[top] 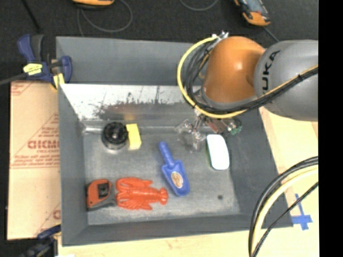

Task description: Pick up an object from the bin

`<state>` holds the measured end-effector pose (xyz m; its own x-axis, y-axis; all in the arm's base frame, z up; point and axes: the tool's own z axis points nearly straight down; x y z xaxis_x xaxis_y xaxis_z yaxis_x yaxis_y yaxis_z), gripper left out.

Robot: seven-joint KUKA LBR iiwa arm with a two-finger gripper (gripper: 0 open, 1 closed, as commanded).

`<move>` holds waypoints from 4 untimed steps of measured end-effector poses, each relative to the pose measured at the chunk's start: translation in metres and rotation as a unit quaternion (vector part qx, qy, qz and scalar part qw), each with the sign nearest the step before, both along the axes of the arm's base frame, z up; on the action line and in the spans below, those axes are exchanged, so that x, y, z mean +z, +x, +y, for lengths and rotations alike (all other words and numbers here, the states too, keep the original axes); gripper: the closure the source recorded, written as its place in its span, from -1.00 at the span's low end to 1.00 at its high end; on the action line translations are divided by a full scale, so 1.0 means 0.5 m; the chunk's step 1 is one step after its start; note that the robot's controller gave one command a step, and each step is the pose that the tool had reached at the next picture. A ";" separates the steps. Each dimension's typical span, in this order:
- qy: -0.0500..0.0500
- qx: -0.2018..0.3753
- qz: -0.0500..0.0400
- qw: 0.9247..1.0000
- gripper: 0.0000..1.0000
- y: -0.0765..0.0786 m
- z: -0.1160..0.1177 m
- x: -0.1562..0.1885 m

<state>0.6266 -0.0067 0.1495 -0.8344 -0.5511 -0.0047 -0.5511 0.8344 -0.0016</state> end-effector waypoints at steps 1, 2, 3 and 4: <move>0.000 0.000 0.000 1.000 -1.00 0.000 0.000 0.000; 0.000 -0.001 0.000 1.000 -1.00 0.000 0.000 0.000; -0.002 0.033 -0.003 0.999 -1.00 -0.042 0.030 -0.040; -0.001 0.146 0.001 0.989 -1.00 -0.066 0.085 -0.113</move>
Offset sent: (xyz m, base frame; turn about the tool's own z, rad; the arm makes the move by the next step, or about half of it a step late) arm 0.0000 0.0000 0.0000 0.0000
